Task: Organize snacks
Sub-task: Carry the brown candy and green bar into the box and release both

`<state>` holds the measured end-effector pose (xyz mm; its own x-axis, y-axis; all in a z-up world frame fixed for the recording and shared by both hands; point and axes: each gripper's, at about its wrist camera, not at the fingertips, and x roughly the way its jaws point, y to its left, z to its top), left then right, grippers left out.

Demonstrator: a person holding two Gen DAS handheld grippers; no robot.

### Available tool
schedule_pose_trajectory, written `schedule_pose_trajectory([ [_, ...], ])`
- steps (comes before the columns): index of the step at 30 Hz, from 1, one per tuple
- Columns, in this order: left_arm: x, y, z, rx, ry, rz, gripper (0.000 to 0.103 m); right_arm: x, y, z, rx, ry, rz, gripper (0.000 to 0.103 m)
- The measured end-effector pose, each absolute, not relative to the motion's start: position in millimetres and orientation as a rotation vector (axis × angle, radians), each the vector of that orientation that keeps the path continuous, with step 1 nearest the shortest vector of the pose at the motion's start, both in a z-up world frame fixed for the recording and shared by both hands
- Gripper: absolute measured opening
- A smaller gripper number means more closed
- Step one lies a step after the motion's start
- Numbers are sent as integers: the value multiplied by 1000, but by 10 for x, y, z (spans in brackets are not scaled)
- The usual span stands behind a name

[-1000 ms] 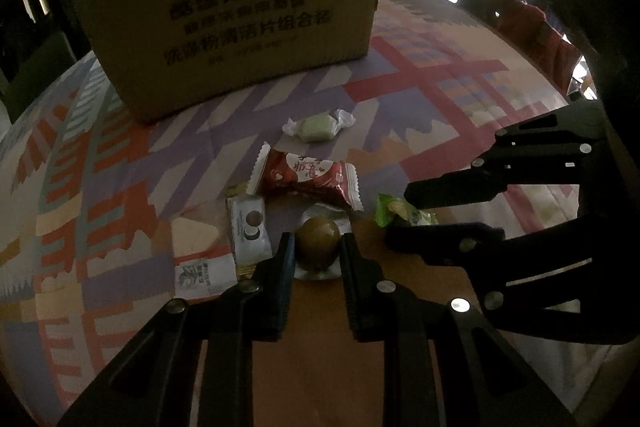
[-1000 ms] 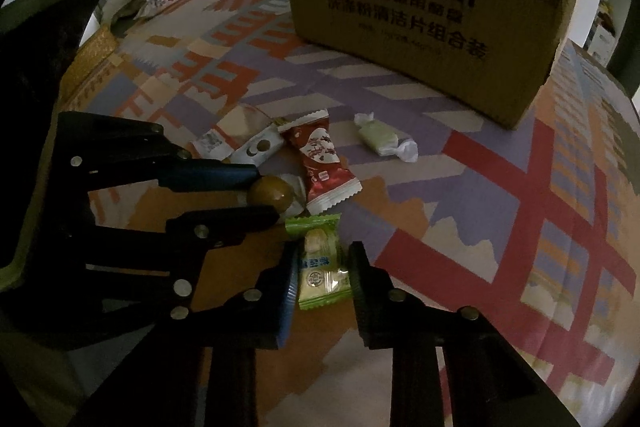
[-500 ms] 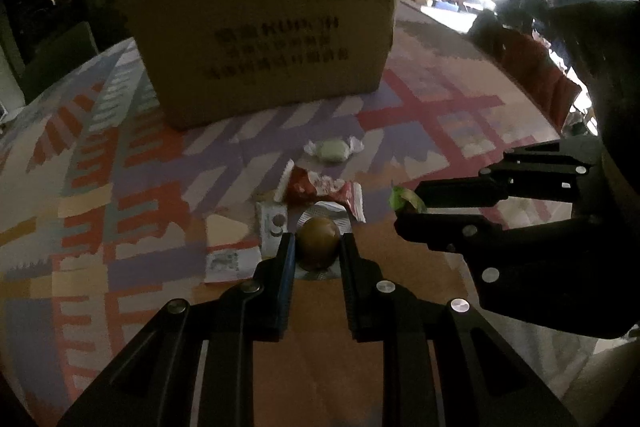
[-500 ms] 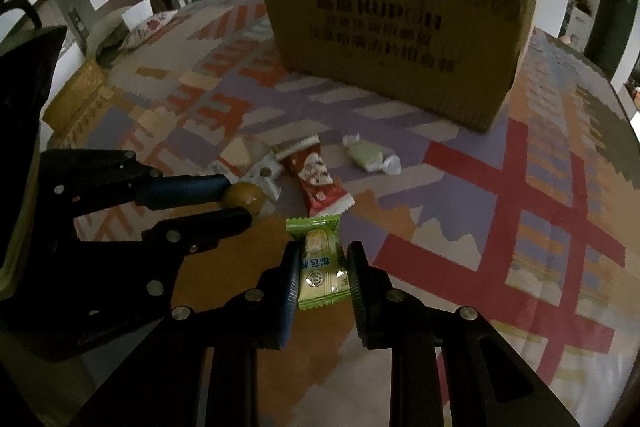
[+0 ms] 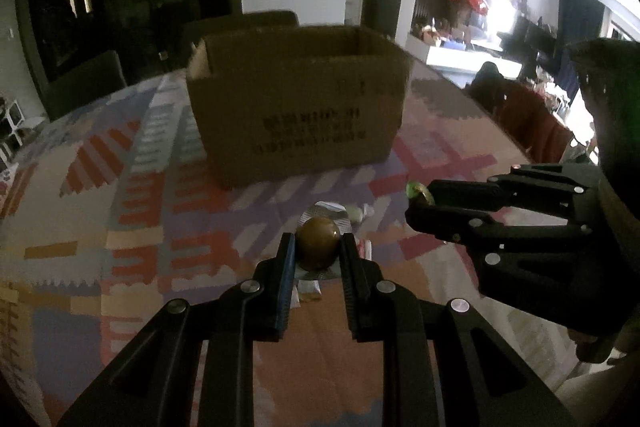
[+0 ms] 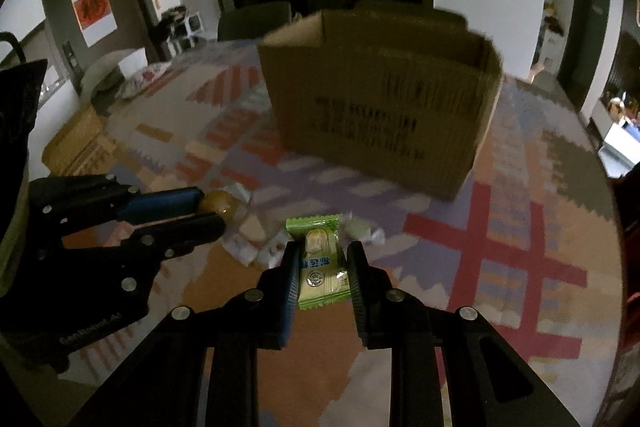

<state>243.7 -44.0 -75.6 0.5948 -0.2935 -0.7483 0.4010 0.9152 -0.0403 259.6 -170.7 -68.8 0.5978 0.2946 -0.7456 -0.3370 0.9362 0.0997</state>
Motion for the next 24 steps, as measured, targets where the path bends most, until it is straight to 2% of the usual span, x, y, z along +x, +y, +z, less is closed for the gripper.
schedule_pose_trajectory([
  [10, 2673, -348, -330, 163, 715, -365, 22, 2776, -1683, -254, -38, 741, 312, 25],
  [24, 3359, -310, 231, 145, 625, -382, 22, 3393, -1697, 364, -30, 622, 251, 25],
])
